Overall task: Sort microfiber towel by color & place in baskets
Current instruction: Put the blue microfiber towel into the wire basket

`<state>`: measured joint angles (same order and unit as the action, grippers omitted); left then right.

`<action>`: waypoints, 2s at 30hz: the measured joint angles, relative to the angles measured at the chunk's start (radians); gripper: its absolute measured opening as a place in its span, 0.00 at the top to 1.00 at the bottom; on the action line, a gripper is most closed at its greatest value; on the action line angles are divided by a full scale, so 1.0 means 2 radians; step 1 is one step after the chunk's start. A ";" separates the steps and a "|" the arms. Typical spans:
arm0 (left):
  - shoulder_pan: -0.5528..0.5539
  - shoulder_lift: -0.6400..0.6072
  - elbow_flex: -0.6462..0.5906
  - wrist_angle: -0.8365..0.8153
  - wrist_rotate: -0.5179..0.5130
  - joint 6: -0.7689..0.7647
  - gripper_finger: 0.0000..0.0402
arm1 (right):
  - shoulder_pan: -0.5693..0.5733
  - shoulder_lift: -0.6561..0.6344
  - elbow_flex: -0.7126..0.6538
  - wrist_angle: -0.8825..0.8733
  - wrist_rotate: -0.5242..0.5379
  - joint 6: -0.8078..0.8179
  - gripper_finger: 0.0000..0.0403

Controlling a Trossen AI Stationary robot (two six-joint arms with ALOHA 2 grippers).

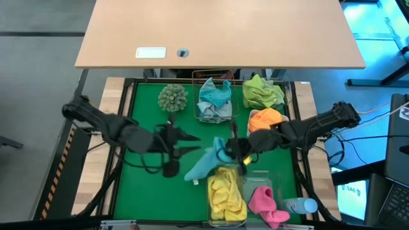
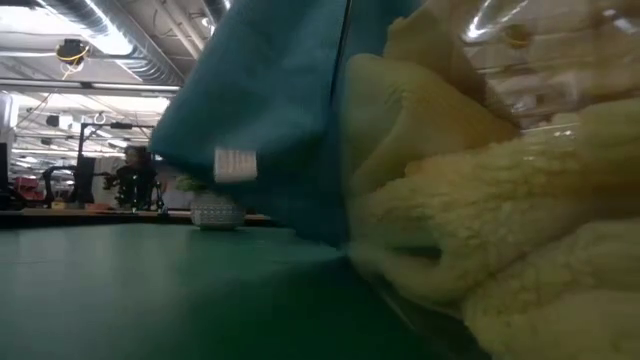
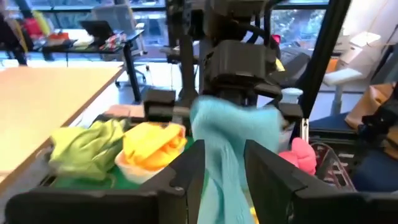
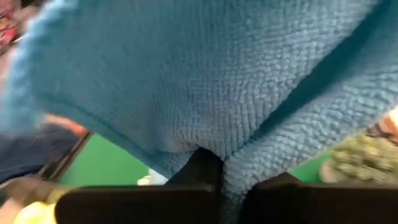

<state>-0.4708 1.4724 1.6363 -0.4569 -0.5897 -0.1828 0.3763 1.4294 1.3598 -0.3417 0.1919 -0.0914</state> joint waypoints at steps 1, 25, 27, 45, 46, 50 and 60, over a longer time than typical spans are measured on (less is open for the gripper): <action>-0.001 -0.013 0.000 -0.017 -0.002 -0.009 0.73 | -0.009 -0.004 0.000 0.000 -0.001 0.000 0.97; -0.006 -0.173 -0.395 0.072 -0.056 -0.141 0.83 | -0.271 -0.080 0.074 0.054 -0.001 -0.091 0.99; 0.002 -0.175 -0.441 0.139 -0.037 -0.129 0.84 | -0.289 -0.080 0.084 0.053 -0.001 -0.092 0.99; 0.137 -0.175 -0.653 0.581 0.180 -0.034 0.84 | -0.416 0.050 0.084 0.013 -0.083 -0.089 0.99; 0.143 -0.175 -0.653 0.580 0.186 -0.034 0.84 | -0.418 0.060 0.084 0.006 -0.083 -0.089 0.99; 0.159 -0.175 -0.653 0.577 0.205 -0.025 0.84 | -0.419 0.093 0.084 -0.025 -0.083 -0.088 0.98; 0.218 -0.175 -0.653 0.593 0.286 0.019 0.84 | -0.417 0.163 0.084 -0.093 -0.084 -0.068 0.94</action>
<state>-0.0347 1.1221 0.3302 0.7292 -0.0180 -0.1454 -0.4587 1.7547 1.5284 -0.5285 0.0247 -0.2276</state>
